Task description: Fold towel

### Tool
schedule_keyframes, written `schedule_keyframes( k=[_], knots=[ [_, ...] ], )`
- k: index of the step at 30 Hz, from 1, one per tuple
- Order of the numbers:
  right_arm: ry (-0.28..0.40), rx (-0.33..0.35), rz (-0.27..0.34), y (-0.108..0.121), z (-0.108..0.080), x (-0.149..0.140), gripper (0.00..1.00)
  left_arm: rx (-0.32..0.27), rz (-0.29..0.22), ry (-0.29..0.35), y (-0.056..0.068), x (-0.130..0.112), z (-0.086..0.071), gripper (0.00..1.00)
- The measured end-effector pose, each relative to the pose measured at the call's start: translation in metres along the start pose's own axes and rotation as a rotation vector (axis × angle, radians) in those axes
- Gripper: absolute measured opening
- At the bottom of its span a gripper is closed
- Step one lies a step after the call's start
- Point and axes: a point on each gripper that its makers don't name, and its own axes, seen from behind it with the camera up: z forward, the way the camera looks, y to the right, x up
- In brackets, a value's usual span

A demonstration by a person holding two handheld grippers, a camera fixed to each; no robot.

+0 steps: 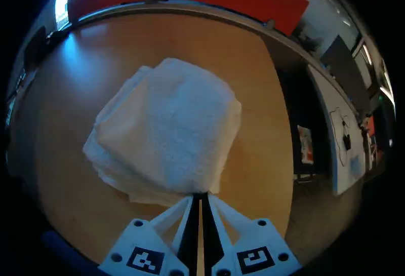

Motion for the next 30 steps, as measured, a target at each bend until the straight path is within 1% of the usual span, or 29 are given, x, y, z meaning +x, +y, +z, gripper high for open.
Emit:
schedule_keyframes(
  k=[9,15,23,30],
  knots=[
    [-0.027,-0.015,0.022,0.002,0.009,-0.006,0.05,0.003,-0.002,0.001,-0.003,-0.001,-0.003,0.87],
    [-0.03,-0.027,0.026,0.003,0.011,-0.006,0.05,0.007,-0.004,0.001,-0.004,-0.004,-0.005,0.87],
    [-0.013,-0.032,0.033,0.002,0.007,-0.005,0.05,0.008,-0.005,0.004,-0.006,-0.003,-0.007,0.87],
    [0.021,-0.044,0.025,0.003,-0.003,-0.002,0.1,0.008,-0.008,0.011,-0.007,0.0,-0.007,0.87]
  ],
)
